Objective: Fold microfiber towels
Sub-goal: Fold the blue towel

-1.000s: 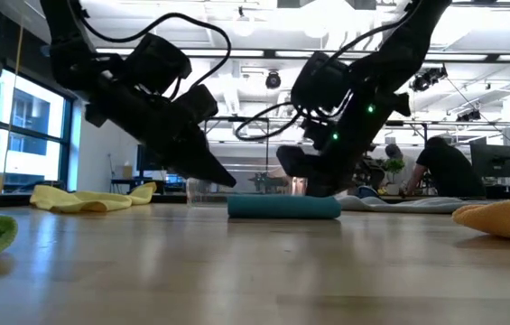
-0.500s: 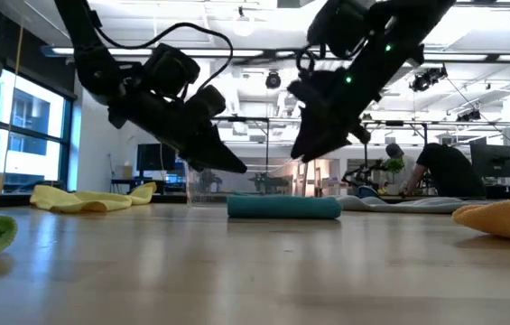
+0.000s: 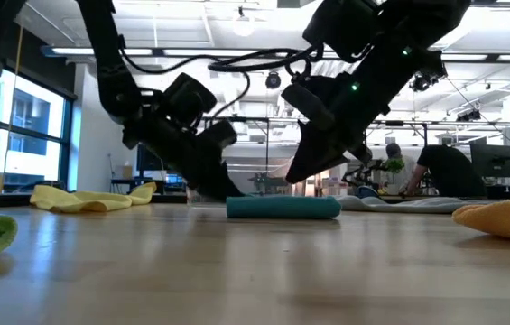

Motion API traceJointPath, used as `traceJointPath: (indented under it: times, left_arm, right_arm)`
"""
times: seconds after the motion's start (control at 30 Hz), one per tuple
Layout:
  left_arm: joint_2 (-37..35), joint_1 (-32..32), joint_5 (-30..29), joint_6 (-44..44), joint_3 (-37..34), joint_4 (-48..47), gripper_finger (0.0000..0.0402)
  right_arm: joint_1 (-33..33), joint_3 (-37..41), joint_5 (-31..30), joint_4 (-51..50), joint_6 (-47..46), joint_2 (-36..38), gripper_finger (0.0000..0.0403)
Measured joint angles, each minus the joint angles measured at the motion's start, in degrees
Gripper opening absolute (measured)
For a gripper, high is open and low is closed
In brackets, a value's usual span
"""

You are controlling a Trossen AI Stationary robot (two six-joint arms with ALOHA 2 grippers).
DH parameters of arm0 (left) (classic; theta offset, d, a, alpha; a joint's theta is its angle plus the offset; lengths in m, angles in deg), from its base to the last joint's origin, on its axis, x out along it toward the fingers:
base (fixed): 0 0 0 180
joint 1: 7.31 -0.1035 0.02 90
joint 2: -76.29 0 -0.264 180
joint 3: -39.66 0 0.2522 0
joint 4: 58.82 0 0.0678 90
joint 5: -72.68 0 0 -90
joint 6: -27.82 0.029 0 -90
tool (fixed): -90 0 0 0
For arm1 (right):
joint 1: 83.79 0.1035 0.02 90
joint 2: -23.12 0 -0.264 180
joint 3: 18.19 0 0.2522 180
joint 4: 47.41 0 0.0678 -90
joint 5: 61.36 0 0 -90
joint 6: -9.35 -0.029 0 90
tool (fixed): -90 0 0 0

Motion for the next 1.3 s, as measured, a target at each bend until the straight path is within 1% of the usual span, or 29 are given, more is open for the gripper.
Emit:
traceJointPath:
  times: [0.13, 0.2, 0.33, 0.47, 0.57, 0.63, 0.73, 0.9, 1.07, 1.3]
  left_arm:
    - [0.8, 0.5, -0.1, -0.9, -0.4, 0.8, 0.0]
    - [0.8, 1.2, -0.4, -2.3, -0.6, 0.8, 0.0]
    - [-0.2, 2.9, -0.3, -5.7, -0.7, -0.2, 0.0]
    - [-2.7, 3.1, -0.4, -8.1, -0.8, -1.4, 0.0]
    - [-6.2, 1.4, -1.1, -9.0, -0.7, -1.1, 0.0]
    - [-7.8, 0.5, -1.0, -8.7, -0.6, -0.9, 0.0]
    - [-8.7, -0.1, 0.3, -6.9, -0.6, -0.4, 0.0]
    - [-5.0, 0.4, -0.1, -4.7, -0.4, -0.5, 0.0]
    - [-1.0, 0.5, -2.4, -3.6, -0.4, -0.6, 0.0]
    - [-0.3, 1.1, -2.5, -2.8, -0.2, -1.5, 0.0]
  right_arm:
    - [-0.3, 5.4, 5.6, 12.7, 1.2, 0.2, 0.0001]
    - [-0.9, 8.5, 7.1, 18.5, 0.2, 0.2, 0.0001]
    - [-1.1, 12.8, 7.0, 23.8, -1.3, 0.3, 0.0]
    - [-1.0, 13.1, 6.6, 23.6, -1.3, 0.3, 0.0]
    - [-1.0, 13.1, 3.5, 23.0, -1.3, 0.3, 0.0]
    - [-1.1, 13.1, 2.3, 21.8, -1.4, 0.1, 0.0]
    - [-1.1, 13.1, 2.2, 20.5, -1.3, -0.6, 0.0]
    - [-1.1, 13.1, 3.6, 17.9, -1.3, -1.4, 0.0]
    - [-1.5, 13.0, 3.9, 14.8, -1.3, -1.1, 0.0]
    - [-4.3, 13.0, 6.3, 13.9, 3.3, -1.0, 0.0]
